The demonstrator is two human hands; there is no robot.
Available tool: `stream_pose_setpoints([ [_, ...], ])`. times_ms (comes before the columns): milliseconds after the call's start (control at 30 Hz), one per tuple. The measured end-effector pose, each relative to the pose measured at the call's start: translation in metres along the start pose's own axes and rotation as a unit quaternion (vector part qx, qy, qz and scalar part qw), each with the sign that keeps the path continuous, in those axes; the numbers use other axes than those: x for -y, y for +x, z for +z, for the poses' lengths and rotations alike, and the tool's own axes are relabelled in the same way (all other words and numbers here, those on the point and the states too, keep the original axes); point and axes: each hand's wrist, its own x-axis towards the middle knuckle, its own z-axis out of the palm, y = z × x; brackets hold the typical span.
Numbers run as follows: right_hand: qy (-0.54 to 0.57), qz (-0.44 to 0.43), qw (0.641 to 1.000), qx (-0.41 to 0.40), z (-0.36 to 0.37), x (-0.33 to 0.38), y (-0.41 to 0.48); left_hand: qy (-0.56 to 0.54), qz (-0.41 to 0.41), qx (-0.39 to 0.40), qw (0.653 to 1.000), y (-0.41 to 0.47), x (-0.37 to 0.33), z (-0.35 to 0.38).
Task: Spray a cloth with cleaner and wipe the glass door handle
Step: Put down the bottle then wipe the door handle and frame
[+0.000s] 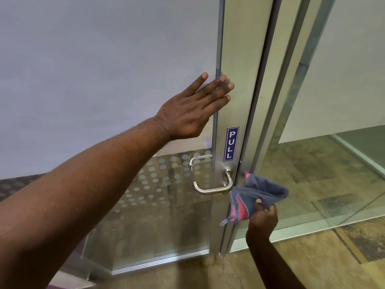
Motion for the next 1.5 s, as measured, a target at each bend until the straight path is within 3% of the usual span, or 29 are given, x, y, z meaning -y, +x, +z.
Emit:
stream_pose_setpoints([
  [67, 0.035, -0.010, 0.999, 0.010, 0.009, 0.005, -0.010, 0.000, -0.001, 0.002, 1.000, 0.000, 0.000, 0.000],
  [233, 0.136, -0.019, 0.982, 0.131, 0.049, 0.031, -0.027, -0.002, -0.002, 0.008, 1.000, 0.001, -0.001, 0.000],
  [400, 0.119, 0.015, 0.984, 0.135, 0.072, 0.029, -0.027, 0.002, -0.003, 0.008, 1.000, 0.000, 0.000, 0.001],
  [533, 0.182, 0.085, 0.973, 0.110, 0.076, 0.022, -0.024, 0.006, -0.002, 0.008, 1.000, 0.001, -0.001, 0.003],
  [733, 0.296, 0.209, 0.923, 0.134, 0.073, 0.031, -0.032, 0.012, 0.002, 0.008, 1.000, 0.000, 0.001, 0.004],
  [933, 0.296, 0.262, 0.900, 0.184, 0.054, 0.020, -0.039, 0.016, 0.001, 0.000, 1.000, -0.001, -0.001, 0.005],
  [1100, 0.191, 0.207, 0.937, 0.208, 0.018, 0.007, -0.037, 0.022, 0.002, 0.004, 1.000, -0.002, 0.000, 0.005],
  [1333, 0.222, 0.222, 0.930, 0.190, -0.012, 0.032, -0.026, 0.013, 0.000, 0.010, 1.000, -0.001, -0.001, 0.003],
  [1500, 0.308, 0.260, 0.874, 0.271, -0.030, 0.052, -0.020, 0.011, 0.000, 0.009, 1.000, -0.001, -0.001, 0.003],
])
